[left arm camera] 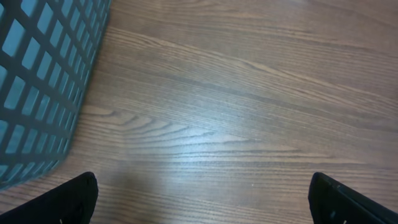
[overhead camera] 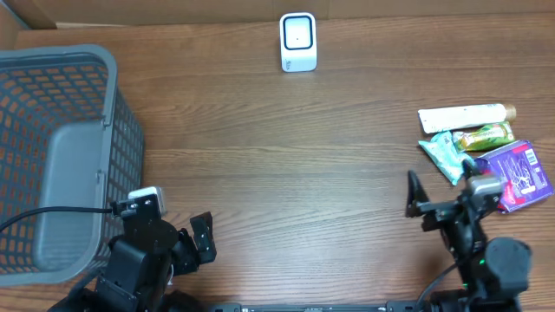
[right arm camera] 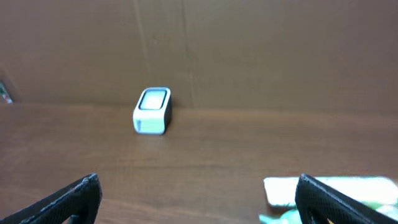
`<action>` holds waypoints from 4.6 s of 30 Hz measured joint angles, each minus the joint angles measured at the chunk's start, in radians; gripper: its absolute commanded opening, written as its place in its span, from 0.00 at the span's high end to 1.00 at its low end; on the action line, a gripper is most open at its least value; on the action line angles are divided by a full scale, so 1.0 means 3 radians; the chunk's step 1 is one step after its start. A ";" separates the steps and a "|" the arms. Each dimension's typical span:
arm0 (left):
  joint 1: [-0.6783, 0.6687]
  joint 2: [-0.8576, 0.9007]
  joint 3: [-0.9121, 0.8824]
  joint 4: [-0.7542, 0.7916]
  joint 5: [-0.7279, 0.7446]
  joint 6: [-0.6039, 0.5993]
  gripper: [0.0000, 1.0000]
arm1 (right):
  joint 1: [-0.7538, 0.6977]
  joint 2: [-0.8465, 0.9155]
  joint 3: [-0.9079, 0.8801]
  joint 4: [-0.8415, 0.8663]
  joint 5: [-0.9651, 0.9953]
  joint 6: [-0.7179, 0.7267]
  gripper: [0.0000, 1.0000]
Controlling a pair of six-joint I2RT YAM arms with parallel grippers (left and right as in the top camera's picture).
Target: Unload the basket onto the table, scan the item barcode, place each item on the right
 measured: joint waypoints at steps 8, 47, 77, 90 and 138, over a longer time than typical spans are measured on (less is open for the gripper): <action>0.0000 0.0000 0.0000 0.0000 0.0000 0.0000 0.00 | 0.0051 -0.0429 -0.0561 0.0184 0.0076 0.0000 0.00; 0.0000 0.0000 0.0000 0.0001 -0.0041 0.0003 0.00 | 0.0060 -0.0526 -0.0835 0.0468 0.0137 0.0001 0.00; 0.1675 -0.1715 -0.2871 0.4473 0.1695 0.3129 0.00 | 0.0060 -0.0526 -0.0839 0.0478 0.0137 0.0000 0.00; 0.1813 -0.2154 -0.3568 0.4536 0.1708 0.3175 0.00 | 0.0060 -0.0526 -0.0839 0.0477 0.0136 -0.0001 0.00; 0.1813 -0.2157 -0.3838 0.4473 0.1583 0.3174 0.00 | 0.0060 -0.0526 -0.0839 0.0479 0.0137 -0.0001 0.00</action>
